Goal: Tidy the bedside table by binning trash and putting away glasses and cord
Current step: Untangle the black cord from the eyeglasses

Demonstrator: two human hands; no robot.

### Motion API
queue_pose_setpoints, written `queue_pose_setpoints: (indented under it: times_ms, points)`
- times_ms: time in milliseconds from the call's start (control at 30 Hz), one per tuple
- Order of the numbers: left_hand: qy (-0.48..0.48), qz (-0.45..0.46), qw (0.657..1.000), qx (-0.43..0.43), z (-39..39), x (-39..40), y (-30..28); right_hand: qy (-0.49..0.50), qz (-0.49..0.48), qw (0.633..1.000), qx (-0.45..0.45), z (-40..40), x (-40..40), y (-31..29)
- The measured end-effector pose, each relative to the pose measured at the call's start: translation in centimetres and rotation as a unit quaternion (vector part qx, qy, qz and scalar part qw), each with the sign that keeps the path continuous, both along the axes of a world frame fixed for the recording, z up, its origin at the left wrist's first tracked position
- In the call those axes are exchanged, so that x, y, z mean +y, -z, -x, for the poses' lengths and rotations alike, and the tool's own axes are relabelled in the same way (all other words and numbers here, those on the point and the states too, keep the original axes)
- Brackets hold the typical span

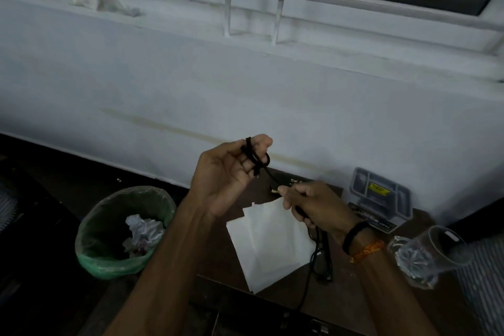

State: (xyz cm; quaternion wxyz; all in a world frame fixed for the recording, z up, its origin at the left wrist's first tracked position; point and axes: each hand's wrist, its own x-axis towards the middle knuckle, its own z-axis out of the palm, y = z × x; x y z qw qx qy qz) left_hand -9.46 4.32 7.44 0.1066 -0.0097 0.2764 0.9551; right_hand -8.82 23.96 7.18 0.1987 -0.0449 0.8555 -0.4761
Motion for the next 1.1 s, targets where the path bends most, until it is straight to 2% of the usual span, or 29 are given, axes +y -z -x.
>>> queue_pose_setpoints:
  times_ms: [133, 233, 300, 367, 500, 533, 600, 667, 733, 900, 1000, 1100]
  points:
    - [0.116, 0.138, 0.984, 0.011, -0.5, 0.1, 0.1, 0.102, 0.040, 0.994, -0.026, 0.7, 0.4, 1.3]
    - [0.230, 0.266, 0.935, 0.037, -0.4, 0.4, 0.8, 0.189, 0.132, 0.972, -0.054, 1.1, 0.1, 1.0]
    - [0.286, 0.330, 0.897, 0.075, -0.5, 0.9, 1.0, 0.207, 0.162, 0.964, -0.043, 1.3, 0.0, 0.9]
    - [0.317, 0.360, 0.872, 0.095, -0.4, 1.4, 1.2, 0.196, 0.135, 0.971, -0.008, 1.3, -0.2, 1.1]
    - [0.325, 0.431, 0.839, 0.061, 0.0, 2.5, 2.3, 0.149, 0.015, 0.983, 0.110, 1.2, -0.5, 1.5]
    - [0.300, 0.446, 0.842, 0.051, 0.1, 2.7, 2.6, 0.143, -0.001, 0.980, 0.136, 1.2, -0.6, 1.4]
    - [0.221, 0.431, 0.874, 0.028, 0.3, 2.8, 3.0, 0.143, -0.007, 0.974, 0.175, 1.1, -0.8, 0.6]
    - [0.150, 0.358, 0.922, 0.005, 0.6, 2.5, 3.0, 0.129, 0.019, 0.973, 0.191, 0.8, -1.0, -0.4]
    - [0.109, 0.276, 0.955, -0.012, 0.7, 2.3, 2.9, 0.088, 0.011, 0.976, 0.197, 0.2, -1.4, -1.3]
    - [-0.003, 0.161, 0.983, -0.090, 1.0, 2.0, 2.5, -0.009, -0.036, 0.980, 0.193, -1.0, -2.5, -0.9]
    - [-0.072, 0.130, 0.986, -0.081, 1.1, 1.6, 2.5, -0.048, -0.036, 0.986, 0.153, -0.8, -1.9, 0.1]
    - [-0.064, 0.088, 0.993, -0.050, 0.9, 1.2, 2.5, -0.063, -0.042, 0.994, 0.082, -0.7, -1.3, 0.9]
